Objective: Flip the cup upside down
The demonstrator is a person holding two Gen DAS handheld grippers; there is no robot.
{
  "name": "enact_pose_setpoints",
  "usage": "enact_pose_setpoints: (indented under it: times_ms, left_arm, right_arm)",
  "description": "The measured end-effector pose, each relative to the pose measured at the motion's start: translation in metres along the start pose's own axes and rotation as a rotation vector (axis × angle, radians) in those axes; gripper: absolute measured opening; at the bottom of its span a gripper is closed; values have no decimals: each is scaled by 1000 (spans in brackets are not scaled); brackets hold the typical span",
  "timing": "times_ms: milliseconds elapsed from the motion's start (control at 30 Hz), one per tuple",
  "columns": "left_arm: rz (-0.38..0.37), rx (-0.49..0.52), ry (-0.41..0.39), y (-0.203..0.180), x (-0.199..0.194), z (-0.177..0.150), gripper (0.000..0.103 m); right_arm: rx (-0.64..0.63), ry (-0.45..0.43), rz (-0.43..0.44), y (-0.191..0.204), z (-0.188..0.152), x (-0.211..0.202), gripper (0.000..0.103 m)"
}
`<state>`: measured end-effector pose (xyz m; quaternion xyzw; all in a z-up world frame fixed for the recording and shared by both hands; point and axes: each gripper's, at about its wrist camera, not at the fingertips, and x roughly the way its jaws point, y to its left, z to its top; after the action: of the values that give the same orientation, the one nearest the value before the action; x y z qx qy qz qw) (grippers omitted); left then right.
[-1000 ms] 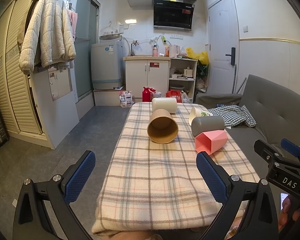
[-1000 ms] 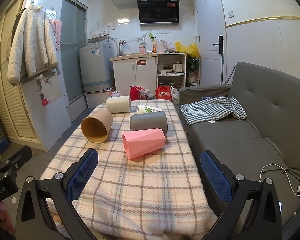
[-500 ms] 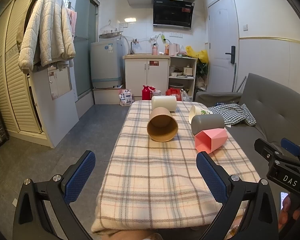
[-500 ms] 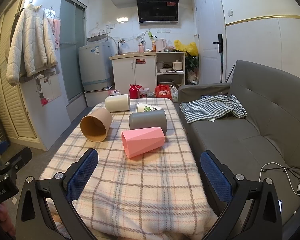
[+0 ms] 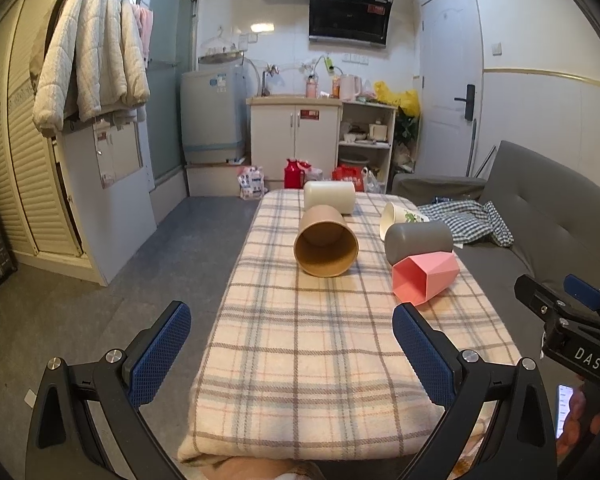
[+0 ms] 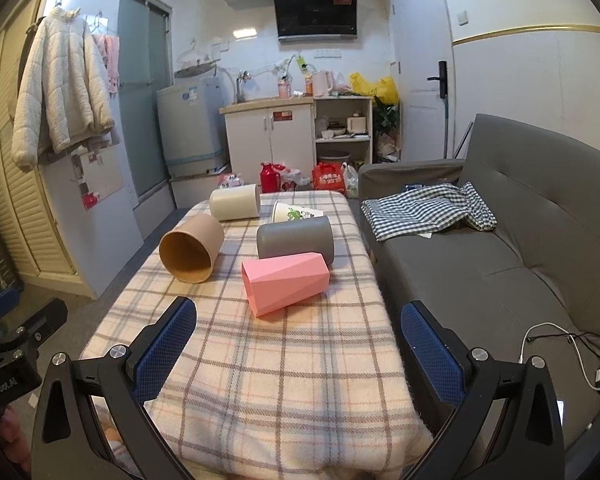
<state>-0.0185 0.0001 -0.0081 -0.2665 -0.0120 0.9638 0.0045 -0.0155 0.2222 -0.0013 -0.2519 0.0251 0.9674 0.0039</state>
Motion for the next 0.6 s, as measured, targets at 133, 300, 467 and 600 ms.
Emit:
enact_pose_setpoints:
  times_ms: [133,300,467,600]
  left_arm:
    - [-2,-19,52,3,16,5,103]
    - [23,-26,101,4,42,18,103]
    - [55,-30,137,4,71,31,103]
    - [73,-49,176,6,98,40,103]
  right_arm:
    - [-68,36,-7,-3,7,17,103]
    - [-148,86,17,-10,39,46,103]
    - [-237,145,69,-16,86,85,103]
    - [-339,197,107,-14,118,128,103]
